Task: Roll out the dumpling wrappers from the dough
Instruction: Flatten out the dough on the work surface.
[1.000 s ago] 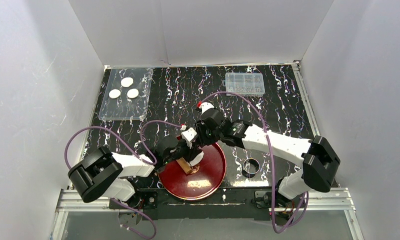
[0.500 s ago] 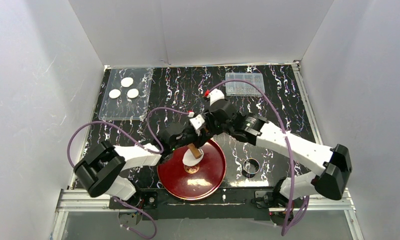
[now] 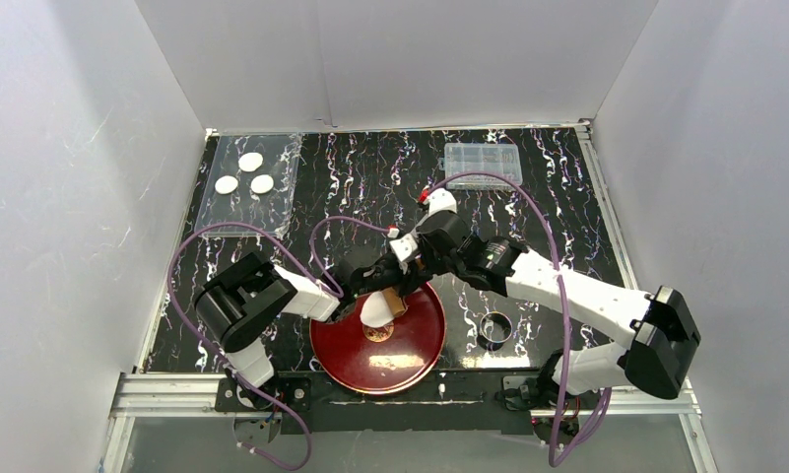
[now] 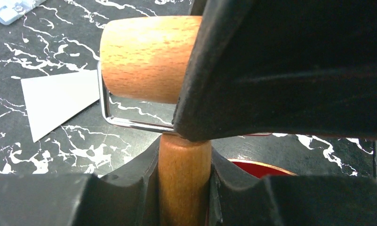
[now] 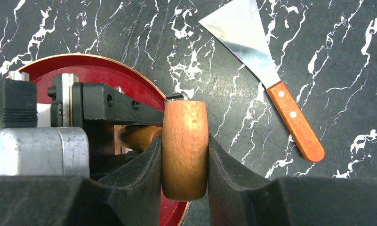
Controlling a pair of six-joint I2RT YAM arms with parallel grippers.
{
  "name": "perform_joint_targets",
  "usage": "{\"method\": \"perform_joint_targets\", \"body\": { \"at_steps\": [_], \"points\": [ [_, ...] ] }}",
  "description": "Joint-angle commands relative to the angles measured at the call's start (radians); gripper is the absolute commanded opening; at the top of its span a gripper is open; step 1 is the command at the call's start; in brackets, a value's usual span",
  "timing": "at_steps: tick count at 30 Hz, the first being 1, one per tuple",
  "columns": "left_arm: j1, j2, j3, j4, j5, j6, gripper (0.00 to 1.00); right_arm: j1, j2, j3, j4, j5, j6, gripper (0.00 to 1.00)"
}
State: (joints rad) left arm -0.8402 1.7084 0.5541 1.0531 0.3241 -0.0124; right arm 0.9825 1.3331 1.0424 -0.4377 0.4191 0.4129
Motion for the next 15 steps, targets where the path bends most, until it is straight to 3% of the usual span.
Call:
{"method": "perform_joint_targets", "body": {
  "at_steps": [1, 15],
  "points": [
    [-0.082, 0.048, 0.021, -0.197, -0.137, -0.031, 0.00, 0.155, 0.051, -0.063, 0.140, -0.296, -0.041, 0.01],
    [-0.092, 0.008, -0.110, -0.260, -0.240, -0.136, 0.00, 0.243, 0.149, -0.057, 0.174, -0.311, 0.000, 0.01]
  ]
}}
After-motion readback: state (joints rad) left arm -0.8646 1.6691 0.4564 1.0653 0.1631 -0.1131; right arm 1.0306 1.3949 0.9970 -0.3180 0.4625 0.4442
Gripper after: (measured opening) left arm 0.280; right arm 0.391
